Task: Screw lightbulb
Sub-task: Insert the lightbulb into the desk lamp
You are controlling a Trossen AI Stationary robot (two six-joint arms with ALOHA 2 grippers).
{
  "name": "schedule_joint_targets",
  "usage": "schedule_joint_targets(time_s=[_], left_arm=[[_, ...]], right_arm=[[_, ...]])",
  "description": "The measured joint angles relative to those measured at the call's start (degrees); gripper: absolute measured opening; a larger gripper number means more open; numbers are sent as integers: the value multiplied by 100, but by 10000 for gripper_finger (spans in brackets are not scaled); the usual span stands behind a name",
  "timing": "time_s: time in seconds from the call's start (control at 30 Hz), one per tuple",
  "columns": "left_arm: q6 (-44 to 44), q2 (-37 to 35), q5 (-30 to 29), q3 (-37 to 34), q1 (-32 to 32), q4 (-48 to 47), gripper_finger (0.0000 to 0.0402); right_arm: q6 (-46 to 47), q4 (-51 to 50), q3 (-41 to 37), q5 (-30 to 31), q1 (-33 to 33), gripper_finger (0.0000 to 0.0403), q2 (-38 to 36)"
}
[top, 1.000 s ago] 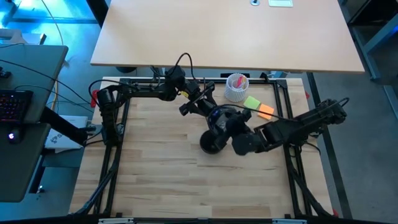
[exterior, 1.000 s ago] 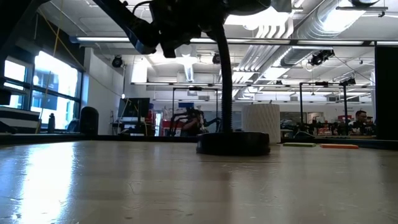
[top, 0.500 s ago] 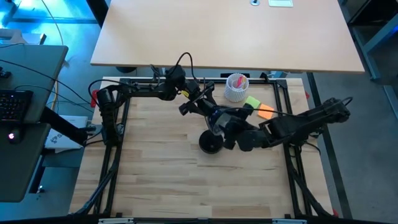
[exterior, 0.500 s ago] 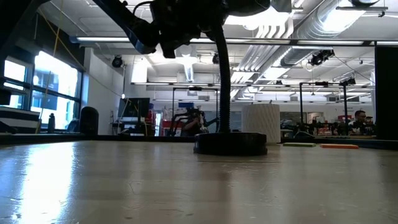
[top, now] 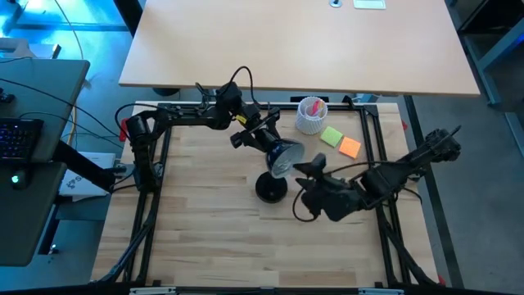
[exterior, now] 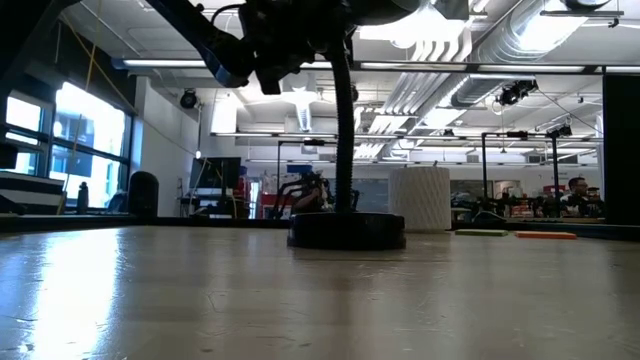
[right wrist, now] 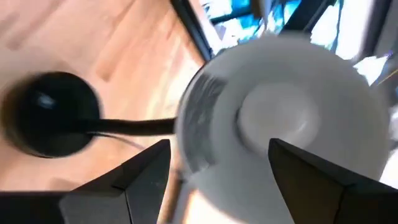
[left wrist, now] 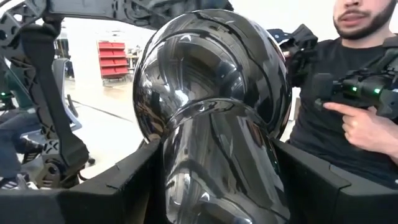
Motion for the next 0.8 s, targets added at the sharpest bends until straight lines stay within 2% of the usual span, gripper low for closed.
schedule_joint_targets(time_s=[0.13,0.27,0.4,0.53,0.67,0.8], left_arm=[[-71,0,-32,2,-5,-13,264],[-132,0,-95,0,-11,-18,264],[-148,0,-156,-2,-31,-24,264],[-151,1,-201,-4,-48,-26,264],[-184,2,-218,-4,-48,-26,264],[-197,5,-237,-9,-45,-31,264]], right_arm=[[-1390,896,0,89,-45,268,117],[-2055,1481,0,91,-134,268,131],[-2040,1561,0,48,-347,268,131],[-2114,1664,0,-341,-564,268,133],[-2128,1716,0,-426,-770,268,133],[-1564,1716,0,-457,-945,268,133]])
